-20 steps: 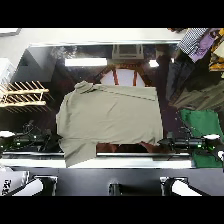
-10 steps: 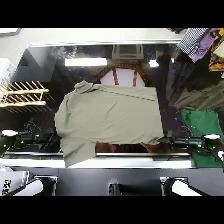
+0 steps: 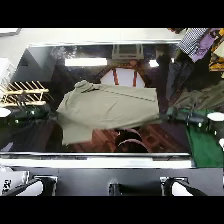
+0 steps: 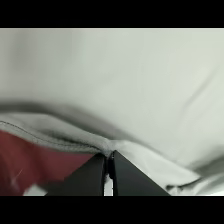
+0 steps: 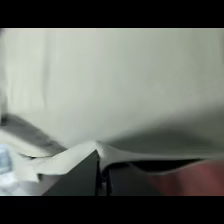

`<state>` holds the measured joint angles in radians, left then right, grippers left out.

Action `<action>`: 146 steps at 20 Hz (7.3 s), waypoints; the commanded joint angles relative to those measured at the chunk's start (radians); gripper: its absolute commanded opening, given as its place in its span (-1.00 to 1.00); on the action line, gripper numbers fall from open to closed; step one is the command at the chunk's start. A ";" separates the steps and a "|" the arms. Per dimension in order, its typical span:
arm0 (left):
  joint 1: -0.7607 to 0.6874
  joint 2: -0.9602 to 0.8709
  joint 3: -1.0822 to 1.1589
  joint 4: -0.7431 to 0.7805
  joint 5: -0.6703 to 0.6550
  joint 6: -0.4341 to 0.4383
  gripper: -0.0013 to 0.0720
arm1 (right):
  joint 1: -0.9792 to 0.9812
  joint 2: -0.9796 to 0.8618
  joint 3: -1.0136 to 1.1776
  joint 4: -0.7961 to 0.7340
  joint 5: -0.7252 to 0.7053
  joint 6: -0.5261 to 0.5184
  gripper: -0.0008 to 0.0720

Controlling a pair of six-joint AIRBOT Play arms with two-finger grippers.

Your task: Fold the clothes and pants, and hang the long-sleeved shirts on hangers.

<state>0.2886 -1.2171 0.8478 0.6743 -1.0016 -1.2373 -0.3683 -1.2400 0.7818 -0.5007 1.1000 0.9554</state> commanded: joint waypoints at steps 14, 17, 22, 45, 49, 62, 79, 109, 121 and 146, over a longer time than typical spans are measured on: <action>-0.039 0.246 1.104 0.183 0.039 -0.287 -0.92 | 0.166 0.394 1.102 -0.538 -0.156 0.479 -0.90; -0.039 0.372 1.103 0.428 -0.045 -0.439 -0.92 | 0.166 0.525 1.102 -0.760 -0.156 0.637 -0.90; -0.040 0.417 1.096 0.555 -0.221 -0.471 -0.92 | 0.166 0.544 1.102 -0.823 -0.117 0.755 -0.90; -0.184 -0.653 0.821 0.294 0.038 -0.063 -0.92 | 0.168 -0.537 0.904 -0.583 -0.115 0.705 -0.90; -0.182 -0.653 0.821 0.297 -0.164 -0.070 -0.92 | 0.168 -0.539 0.904 -0.605 0.046 0.709 -0.90; -0.197 -0.654 0.821 0.428 -0.282 -0.161 -0.92 | 0.168 -0.619 0.849 -0.698 0.253 0.732 -0.90; 0.028 -0.257 0.562 0.400 -0.436 -0.217 0.57 | 0.113 -0.231 0.761 -0.830 0.311 0.566 0.53; -0.115 0.338 -0.607 -0.004 0.103 -0.169 0.46 | 0.020 0.259 0.175 -0.583 0.229 0.603 0.50; -0.163 0.249 -0.604 -0.043 0.097 -0.150 -0.91 | -0.026 0.237 0.245 -0.594 0.246 0.595 0.48; -0.164 0.250 -0.507 -0.044 0.023 -0.124 -0.91 | -0.243 -0.060 -0.163 -0.427 0.127 0.222 0.45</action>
<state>0.1257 -0.9672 0.3401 0.6308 -0.9764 -1.3617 -0.6113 -1.2984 0.6506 -0.9539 1.2598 1.2175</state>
